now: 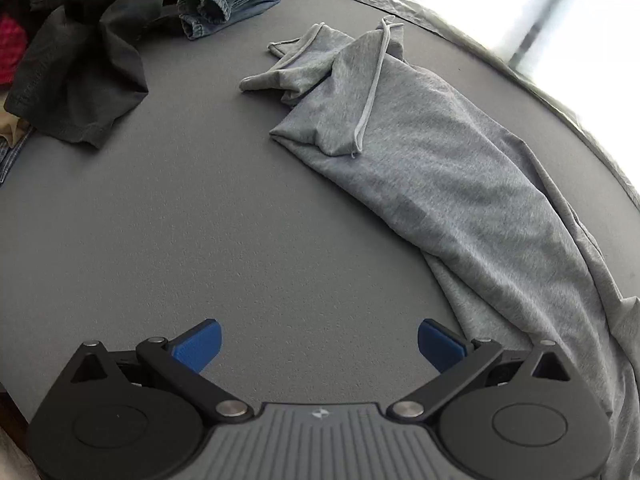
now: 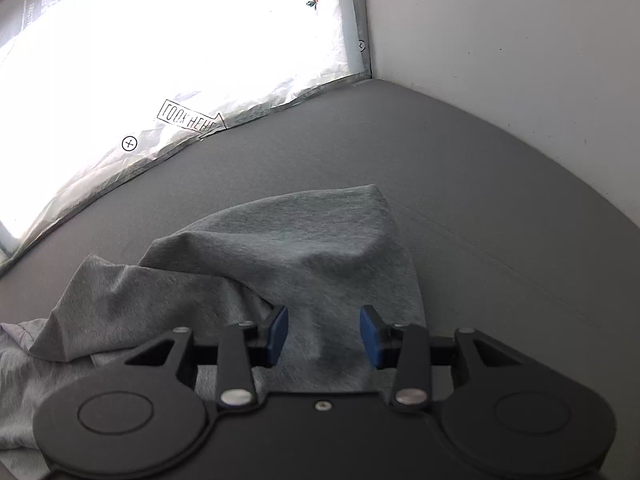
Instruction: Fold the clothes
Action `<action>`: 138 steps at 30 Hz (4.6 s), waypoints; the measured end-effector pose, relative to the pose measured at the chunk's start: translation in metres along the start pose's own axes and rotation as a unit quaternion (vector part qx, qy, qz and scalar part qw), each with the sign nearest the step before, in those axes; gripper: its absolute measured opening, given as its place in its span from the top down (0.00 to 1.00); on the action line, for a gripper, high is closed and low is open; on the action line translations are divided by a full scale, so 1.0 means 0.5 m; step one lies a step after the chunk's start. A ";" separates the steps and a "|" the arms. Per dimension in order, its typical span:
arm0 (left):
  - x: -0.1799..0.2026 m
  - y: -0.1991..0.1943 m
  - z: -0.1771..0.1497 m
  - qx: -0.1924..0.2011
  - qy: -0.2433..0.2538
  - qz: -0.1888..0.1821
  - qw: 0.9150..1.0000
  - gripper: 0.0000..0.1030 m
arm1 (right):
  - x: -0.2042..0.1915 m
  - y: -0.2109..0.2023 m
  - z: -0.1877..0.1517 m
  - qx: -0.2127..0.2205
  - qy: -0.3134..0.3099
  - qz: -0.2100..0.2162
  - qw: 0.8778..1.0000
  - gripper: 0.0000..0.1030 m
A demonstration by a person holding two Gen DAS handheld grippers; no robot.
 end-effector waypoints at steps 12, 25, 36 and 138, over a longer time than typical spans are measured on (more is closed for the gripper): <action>-0.007 0.080 0.135 0.043 0.041 -0.007 0.998 0.27 | 0.027 0.026 -0.001 0.004 0.023 -0.052 0.998 0.54; 0.084 0.115 0.199 0.095 0.205 -0.027 0.974 0.67 | 0.001 0.035 0.044 0.023 -0.005 -0.047 0.999 0.41; 0.093 0.152 0.233 0.100 0.233 -0.019 0.967 0.61 | 0.012 0.075 0.011 -0.022 0.009 -0.043 0.999 0.32; -0.296 0.083 0.003 0.079 0.013 0.143 0.987 0.00 | 0.197 0.131 0.122 0.028 0.177 0.024 0.984 0.86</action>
Point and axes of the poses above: each gripper's, at about its wrist camera, not at the fingertips, and y roughly the way its jaws point, x to its right, z to its top, the point moved 8 cm from there along y, roughly the way its jaws point, and after that the axes turned 1 degree about -x, right-handed, at the moved point
